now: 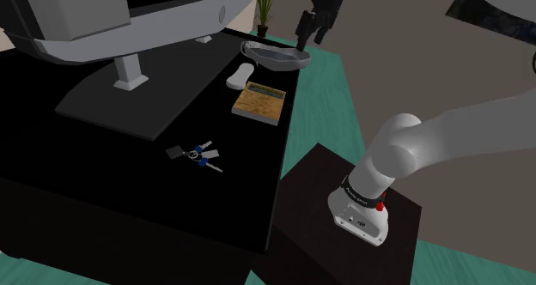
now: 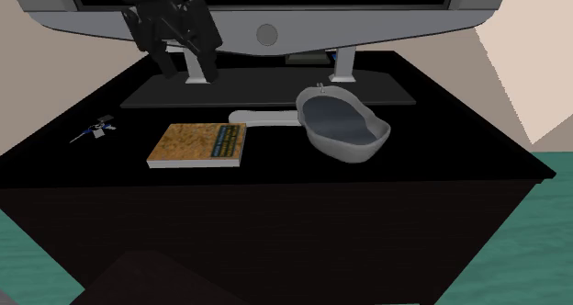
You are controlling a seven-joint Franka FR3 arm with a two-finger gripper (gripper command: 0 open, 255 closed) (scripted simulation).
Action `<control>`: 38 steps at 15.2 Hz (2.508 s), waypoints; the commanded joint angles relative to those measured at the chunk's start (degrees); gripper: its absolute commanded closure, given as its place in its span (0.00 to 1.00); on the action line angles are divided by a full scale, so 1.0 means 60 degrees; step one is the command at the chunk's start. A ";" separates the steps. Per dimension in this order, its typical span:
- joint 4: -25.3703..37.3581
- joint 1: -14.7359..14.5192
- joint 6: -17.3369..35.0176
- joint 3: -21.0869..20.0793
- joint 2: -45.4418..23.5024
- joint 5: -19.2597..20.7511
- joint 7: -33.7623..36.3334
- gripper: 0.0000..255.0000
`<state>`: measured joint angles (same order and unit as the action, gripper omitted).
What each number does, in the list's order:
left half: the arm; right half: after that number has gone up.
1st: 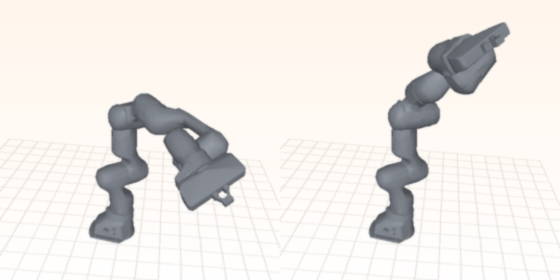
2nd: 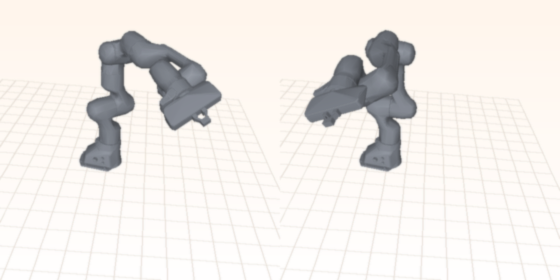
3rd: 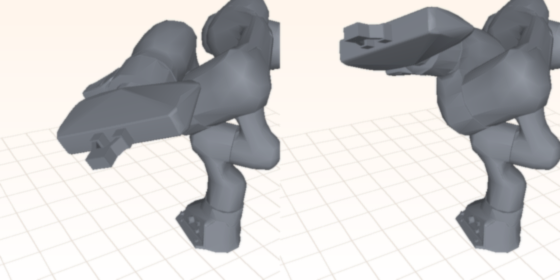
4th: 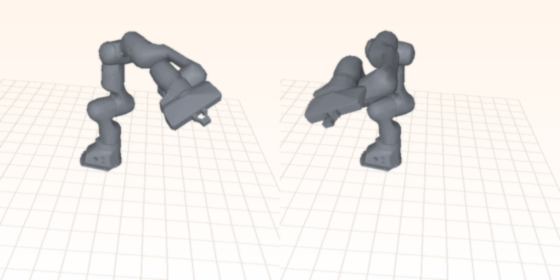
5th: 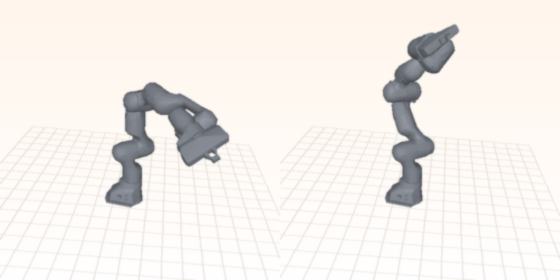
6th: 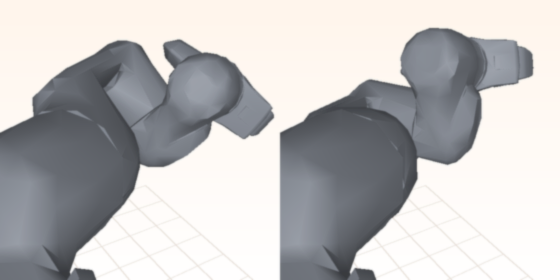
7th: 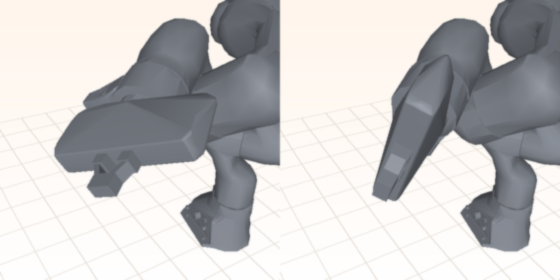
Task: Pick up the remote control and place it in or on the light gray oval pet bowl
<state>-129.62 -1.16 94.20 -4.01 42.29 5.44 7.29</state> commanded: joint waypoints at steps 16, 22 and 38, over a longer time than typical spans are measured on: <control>0.2249 0.1453 0.2260 -0.1113 -0.5358 -0.0814 0.6212 0.00; 0.3642 0.1754 0.2795 -0.0985 -0.7478 -0.0940 0.8320 0.00; 0.3093 0.1753 0.3761 -0.0955 -0.7911 -0.0915 0.8529 0.00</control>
<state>-111.06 9.36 116.76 -9.75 -5.17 -0.05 58.46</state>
